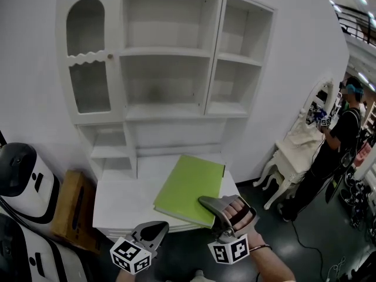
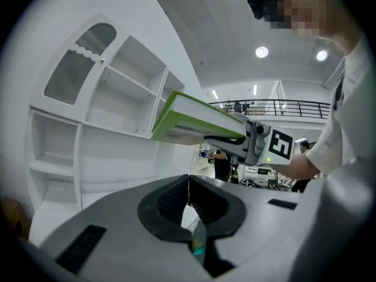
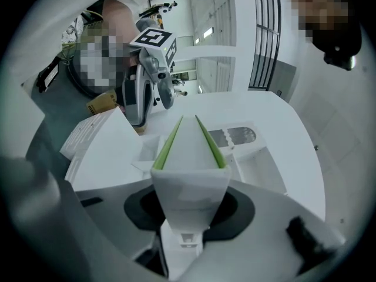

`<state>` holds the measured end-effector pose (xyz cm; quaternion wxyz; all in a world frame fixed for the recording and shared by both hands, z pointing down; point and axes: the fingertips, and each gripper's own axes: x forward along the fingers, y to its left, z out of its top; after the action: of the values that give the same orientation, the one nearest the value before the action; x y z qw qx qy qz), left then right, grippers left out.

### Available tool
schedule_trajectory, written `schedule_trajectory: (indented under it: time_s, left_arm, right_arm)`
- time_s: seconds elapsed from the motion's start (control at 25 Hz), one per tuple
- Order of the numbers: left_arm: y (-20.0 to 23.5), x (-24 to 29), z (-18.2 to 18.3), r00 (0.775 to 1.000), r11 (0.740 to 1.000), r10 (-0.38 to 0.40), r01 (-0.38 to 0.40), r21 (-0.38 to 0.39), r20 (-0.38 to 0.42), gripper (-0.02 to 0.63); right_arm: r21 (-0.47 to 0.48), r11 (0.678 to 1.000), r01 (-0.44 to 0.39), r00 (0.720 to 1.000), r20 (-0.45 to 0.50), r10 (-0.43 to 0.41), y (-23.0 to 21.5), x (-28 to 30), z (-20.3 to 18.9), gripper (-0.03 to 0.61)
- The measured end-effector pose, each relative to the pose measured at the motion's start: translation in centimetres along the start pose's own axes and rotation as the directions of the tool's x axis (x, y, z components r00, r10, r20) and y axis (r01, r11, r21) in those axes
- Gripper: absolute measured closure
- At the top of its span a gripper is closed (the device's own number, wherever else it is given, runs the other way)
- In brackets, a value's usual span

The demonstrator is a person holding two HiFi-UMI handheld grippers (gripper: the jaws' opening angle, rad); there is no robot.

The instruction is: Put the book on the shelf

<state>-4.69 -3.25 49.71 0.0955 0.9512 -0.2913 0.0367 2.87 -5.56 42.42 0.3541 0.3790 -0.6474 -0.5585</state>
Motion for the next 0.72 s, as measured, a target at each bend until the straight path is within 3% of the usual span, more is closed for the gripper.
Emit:
schedule_trajectory:
  time_s: [0.4,0.72]
  left_arm:
    - [3.5,3.7,3.9,0.999,0.999,-0.032,0.032,-0.003,0.003,0.603]
    - [6.2,8.9,9.3,0.998,0.999,-0.046,0.045,0.015,0.051,0.603]
  right_arm:
    - [-0.023,0.999,0.027,0.999,0.043,-0.026,-4.0,4.5,-2.2,0.436]
    - [-0.036,0.998,0.053,0.992,0.113,-0.048,-8.3,9.0,-6.1,0.436]
